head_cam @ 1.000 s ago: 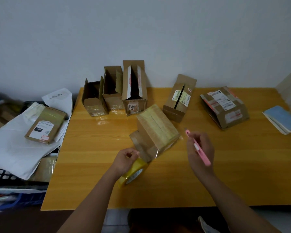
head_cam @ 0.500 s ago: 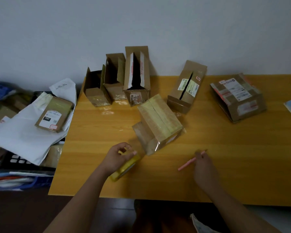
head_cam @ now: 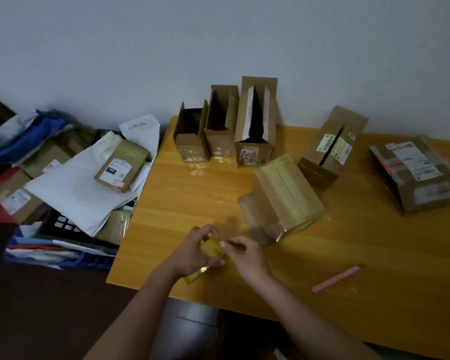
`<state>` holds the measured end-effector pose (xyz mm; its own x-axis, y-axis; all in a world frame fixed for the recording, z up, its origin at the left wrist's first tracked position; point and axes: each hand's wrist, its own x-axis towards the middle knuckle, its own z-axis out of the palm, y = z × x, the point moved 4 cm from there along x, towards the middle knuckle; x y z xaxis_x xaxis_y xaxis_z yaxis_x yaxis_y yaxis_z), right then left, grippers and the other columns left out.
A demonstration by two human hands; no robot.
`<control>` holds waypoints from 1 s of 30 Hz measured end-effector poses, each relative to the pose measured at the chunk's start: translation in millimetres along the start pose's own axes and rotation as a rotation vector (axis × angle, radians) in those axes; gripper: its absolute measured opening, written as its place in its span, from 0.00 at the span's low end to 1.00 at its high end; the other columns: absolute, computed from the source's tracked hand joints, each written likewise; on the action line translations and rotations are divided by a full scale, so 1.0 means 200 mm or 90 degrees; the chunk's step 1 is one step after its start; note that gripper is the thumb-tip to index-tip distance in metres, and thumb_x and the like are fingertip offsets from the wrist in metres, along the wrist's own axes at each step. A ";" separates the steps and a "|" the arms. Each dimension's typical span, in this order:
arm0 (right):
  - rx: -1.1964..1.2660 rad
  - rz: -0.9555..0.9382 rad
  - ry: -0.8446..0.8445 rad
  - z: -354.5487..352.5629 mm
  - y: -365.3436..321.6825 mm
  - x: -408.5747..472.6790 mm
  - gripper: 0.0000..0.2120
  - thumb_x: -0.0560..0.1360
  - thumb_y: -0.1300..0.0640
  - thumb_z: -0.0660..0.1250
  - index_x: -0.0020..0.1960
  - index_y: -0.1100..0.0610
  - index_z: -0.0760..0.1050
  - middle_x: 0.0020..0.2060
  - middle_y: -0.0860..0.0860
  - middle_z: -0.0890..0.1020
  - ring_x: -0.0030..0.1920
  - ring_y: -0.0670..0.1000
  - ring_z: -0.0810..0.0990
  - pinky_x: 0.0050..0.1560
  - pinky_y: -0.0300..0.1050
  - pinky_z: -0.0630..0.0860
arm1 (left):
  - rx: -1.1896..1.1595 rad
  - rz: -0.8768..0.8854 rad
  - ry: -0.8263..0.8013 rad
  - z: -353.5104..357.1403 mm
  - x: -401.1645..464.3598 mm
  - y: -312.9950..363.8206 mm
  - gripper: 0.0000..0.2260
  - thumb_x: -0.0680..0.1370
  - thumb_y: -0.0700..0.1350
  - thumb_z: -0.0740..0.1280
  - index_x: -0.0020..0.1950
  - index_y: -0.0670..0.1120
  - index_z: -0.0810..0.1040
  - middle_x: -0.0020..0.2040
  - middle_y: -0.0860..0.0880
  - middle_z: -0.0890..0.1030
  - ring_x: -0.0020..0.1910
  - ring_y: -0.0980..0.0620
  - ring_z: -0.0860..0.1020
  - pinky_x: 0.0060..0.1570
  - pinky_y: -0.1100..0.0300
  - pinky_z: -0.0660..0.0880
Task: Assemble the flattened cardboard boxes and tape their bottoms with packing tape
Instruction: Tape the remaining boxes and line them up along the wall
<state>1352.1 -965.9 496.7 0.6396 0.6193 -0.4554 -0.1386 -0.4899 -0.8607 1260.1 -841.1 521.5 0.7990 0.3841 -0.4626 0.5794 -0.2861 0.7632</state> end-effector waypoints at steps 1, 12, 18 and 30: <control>0.012 -0.007 0.002 0.04 -0.01 0.01 0.04 0.72 0.57 0.75 0.43 0.53 0.79 0.38 0.46 0.82 0.42 0.43 0.80 0.46 0.37 0.73 | 0.009 0.001 0.001 -0.02 -0.01 -0.02 0.21 0.67 0.44 0.80 0.50 0.56 0.71 0.55 0.44 0.69 0.53 0.54 0.69 0.43 0.78 0.65; 0.118 0.059 -0.174 0.40 -0.08 0.13 0.18 0.74 0.59 0.72 0.63 0.56 0.75 0.61 0.53 0.79 0.61 0.50 0.77 0.61 0.41 0.73 | -0.025 0.027 0.044 -0.27 -0.13 -0.23 0.23 0.68 0.41 0.79 0.53 0.58 0.71 0.54 0.48 0.69 0.55 0.58 0.68 0.48 0.79 0.62; 0.103 0.114 -0.241 0.42 -0.14 0.17 0.05 0.76 0.59 0.70 0.51 0.51 0.76 0.48 0.47 0.79 0.49 0.45 0.76 0.49 0.41 0.71 | -0.045 0.009 0.006 -0.33 -0.13 -0.29 0.25 0.69 0.41 0.78 0.57 0.61 0.70 0.58 0.45 0.66 0.59 0.54 0.67 0.50 0.81 0.61; 0.046 0.102 -0.294 0.38 -0.15 0.23 0.05 0.81 0.57 0.63 0.53 0.49 0.76 0.53 0.48 0.77 0.54 0.46 0.75 0.58 0.47 0.75 | -0.048 -0.003 -0.039 -0.35 -0.10 -0.27 0.23 0.71 0.39 0.76 0.59 0.57 0.71 0.57 0.45 0.63 0.58 0.52 0.66 0.48 0.82 0.63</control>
<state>1328.9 -875.8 484.4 0.2061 0.7549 -0.6226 -0.2704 -0.5675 -0.7777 1202.0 -771.2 521.2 0.8057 0.3300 -0.4919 0.5718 -0.2168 0.7912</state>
